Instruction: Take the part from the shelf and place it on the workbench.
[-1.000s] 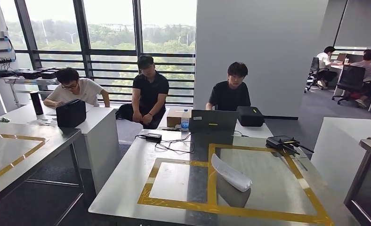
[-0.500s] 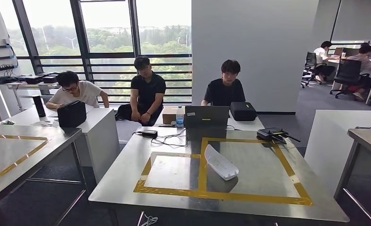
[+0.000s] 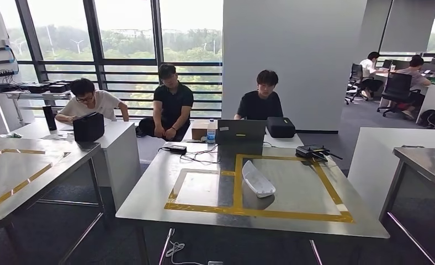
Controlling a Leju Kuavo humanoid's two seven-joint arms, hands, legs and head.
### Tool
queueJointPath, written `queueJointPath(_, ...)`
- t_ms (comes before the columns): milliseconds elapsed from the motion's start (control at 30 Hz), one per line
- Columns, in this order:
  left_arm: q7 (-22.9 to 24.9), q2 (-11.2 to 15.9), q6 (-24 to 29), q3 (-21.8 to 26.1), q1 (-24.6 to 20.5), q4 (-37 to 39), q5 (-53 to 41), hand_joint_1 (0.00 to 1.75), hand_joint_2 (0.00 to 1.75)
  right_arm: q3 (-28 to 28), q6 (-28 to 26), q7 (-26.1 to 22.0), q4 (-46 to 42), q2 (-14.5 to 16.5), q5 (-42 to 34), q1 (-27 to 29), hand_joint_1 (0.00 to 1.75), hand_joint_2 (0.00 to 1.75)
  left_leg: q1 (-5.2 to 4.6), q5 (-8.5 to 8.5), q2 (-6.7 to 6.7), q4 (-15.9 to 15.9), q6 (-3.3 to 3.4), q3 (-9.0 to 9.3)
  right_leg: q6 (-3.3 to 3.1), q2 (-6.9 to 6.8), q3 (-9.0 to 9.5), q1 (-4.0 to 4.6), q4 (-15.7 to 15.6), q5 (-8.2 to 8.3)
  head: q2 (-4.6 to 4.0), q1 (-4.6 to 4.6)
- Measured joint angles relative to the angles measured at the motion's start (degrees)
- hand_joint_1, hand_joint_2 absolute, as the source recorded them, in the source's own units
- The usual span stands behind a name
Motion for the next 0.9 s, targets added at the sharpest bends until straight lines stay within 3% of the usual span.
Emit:
queueJointPath(67,-0.14,-0.21,-0.05,0.0,-0.23,-0.1,-0.01,0.0,0.0,0.0,-0.04,-0.18,0.01,0.19,0.2,-0.1,0.0,0.0,0.02,1.01,0.03,0.82,-0.71,-1.67,-0.21,0.04,5.93,0.09,-8.38,-0.82,0.01,0.01)
queueJointPath(100,-0.14,-0.27,-0.04,-0.01,-0.38,-0.15,-0.05,0.0,0.0,0.0,-0.04,0.03,0.03,0.29,0.39,-0.14,0.0,0.0,0.0,1.47,0.04,1.04,-1.08,-2.03,-0.56,0.1,7.54,0.2,-11.19,-1.84,0.01,0.03)
queueJointPath(133,-0.13,-0.36,-0.04,-0.02,-0.55,-0.19,-0.15,0.0,0.0,0.0,-0.02,0.41,0.08,0.37,0.66,-0.14,0.0,0.0,0.0,1.99,0.03,1.0,-1.45,-2.17,-1.04,0.15,8.05,0.39,-12.54,-2.53,0.01,-0.03)
queueJointPath(200,-0.07,-0.48,-0.02,-0.07,-0.82,-0.2,-0.43,0.0,0.0,0.0,0.11,1.19,0.22,0.54,1.17,-0.09,0.0,0.0,0.13,2.67,-0.06,0.82,-2.16,-2.31,-2.09,0.03,7.26,0.38,-12.66,-1.72,0.01,-0.08)
queueJointPath(233,0.0,-0.53,-0.02,-0.09,-0.88,-0.2,-0.54,0.0,0.0,0.0,0.21,1.45,0.28,0.62,1.36,-0.12,0.0,0.0,0.22,1.73,-0.17,1.39,-2.51,-2.73,-2.62,-0.09,6.76,0.34,-12.68,-1.07,0.0,-0.15)
queueJointPath(300,0.14,-0.62,0.03,-0.11,-0.88,-0.19,-0.62,0.0,0.0,0.0,0.24,1.53,0.33,0.75,1.53,-0.21,0.0,0.0,0.38,-3.42,-0.37,5.82,-3.11,-4.24,-3.41,-0.27,5.38,0.23,-12.8,0.4,-0.01,-0.22)
queueJointPath(367,0.47,-0.7,0.26,-0.11,-0.85,-0.19,-0.66,0.0,0.0,0.0,-0.04,1.25,0.33,0.84,1.45,-0.19,0.0,0.0,0.44,-8.71,-0.43,13.24,-3.52,-5.74,-3.58,-0.29,3.63,0.32,-12.71,1.81,0.01,-0.28)
queueJointPath(400,0.68,-0.7,0.43,-0.11,-0.76,-0.19,-0.69,0.0,0.0,0.0,-0.19,1.24,0.33,0.89,1.43,-0.18,0.0,0.0,0.44,-9.43,-0.44,16.07,-3.61,-5.81,-3.53,-0.29,2.74,0.37,-12.64,2.52,0.01,-0.3)
queueJointPath(433,0.89,-0.7,0.6,-0.11,-0.64,-0.19,-0.72,0.0,0.0,0.0,-0.22,1.52,0.34,0.92,1.52,-0.16,0.0,0.0,0.45,-8.88,-0.45,17.3,-3.62,-5.08,-3.43,-0.3,1.84,0.39,-12.57,3.22,0.01,-0.31)
queueJointPath(467,1.03,-0.7,0.73,-0.12,-0.51,-0.2,-0.74,0.0,0.0,0.0,-0.18,2.05,0.37,0.94,1.71,-0.13,0.0,0.0,0.46,-7.47,-0.46,16.45,-3.57,-3.35,-3.28,-0.29,0.97,0.4,-12.49,3.91,0.02,-0.33)
queueJointPath(533,1.09,-0.71,0.9,-0.13,-0.41,-0.28,-0.74,0.0,0.0,0.0,0.03,3.36,0.42,0.99,2.27,-0.04,0.0,0.0,0.5,-5.56,-0.58,9.33,-3.37,2.69,-2.81,-0.29,-0.37,0.42,-12.34,5.05,0.02,-0.38)
queueJointPath(600,1.12,-0.74,0.93,-0.17,-0.41,-0.39,-0.76,0.0,0.0,0.0,-0.08,3.86,0.44,1.11,2.44,-0.03,0.0,0.0,0.31,-6.36,-0.91,1.46,-2.82,7.93,-2.2,-0.33,-1.09,0.48,-12.31,6.11,0.02,-0.35)
queueJointPath(633,1.2,-0.76,0.93,-0.23,-0.36,-0.42,-0.79,0.0,0.0,0.0,-0.27,3.82,0.44,1.17,2.33,-0.05,0.0,0.0,0.12,-6.92,-1.06,-0.55,-2.48,8.96,-1.91,-0.35,-1.27,0.44,-12.43,6.65,0.02,-0.33)
queueJointPath(700,1.53,-0.84,0.93,-0.4,-0.14,-0.39,-0.89,0.0,0.0,0.0,-0.69,3.88,0.48,1.32,2.05,0.0,0.0,0.0,-0.09,-6.38,-0.97,-1.31,-1.5,8.47,-1.27,-0.29,-1.53,0.21,-12.63,7.4,0.02,-0.29)
queueJointPath(733,1.65,-0.88,0.93,-0.47,-0.05,-0.38,-0.98,0.0,0.0,0.0,-0.76,4.22,0.53,1.42,2.13,0.1,0.0,0.0,-0.12,-5.93,-0.85,-1.39,-0.91,8.14,-0.96,-0.24,-1.94,0.1,-12.14,6.71,0.02,-0.29)
queueJointPath(800,1.64,-0.95,0.93,-0.52,0.06,-0.37,-1.21,0.0,0.0,0.0,-0.53,4.98,0.63,1.57,2.69,0.31,0.0,0.0,-0.08,-4.79,-0.57,-1.45,0.12,7.14,-0.53,-0.17,-3.55,-0.05,-8.04,2.36,0.02,-0.23)
queueJointPath(867,1.26,-0.95,0.93,-0.52,0.07,-0.39,-1.34,0.0,0.0,0.0,-0.14,5.21,0.67,1.67,3.18,0.34,0.0,0.0,-0.27,-3.78,-0.45,-1.17,0.48,5.76,-0.37,-0.16,-5.63,-0.04,-0.47,-2.93,0.02,-0.15)
queueJointPath(900,1.12,-0.96,0.93,-0.52,0.07,-0.4,-1.36,0.0,0.0,0.0,-0.04,5.18,0.68,1.68,3.25,0.32,0.0,0.0,-0.32,-3.54,-0.42,-1.1,0.51,5.37,-0.34,-0.16,-6.15,-0.03,1.64,-4.1,0.01,-0.15)
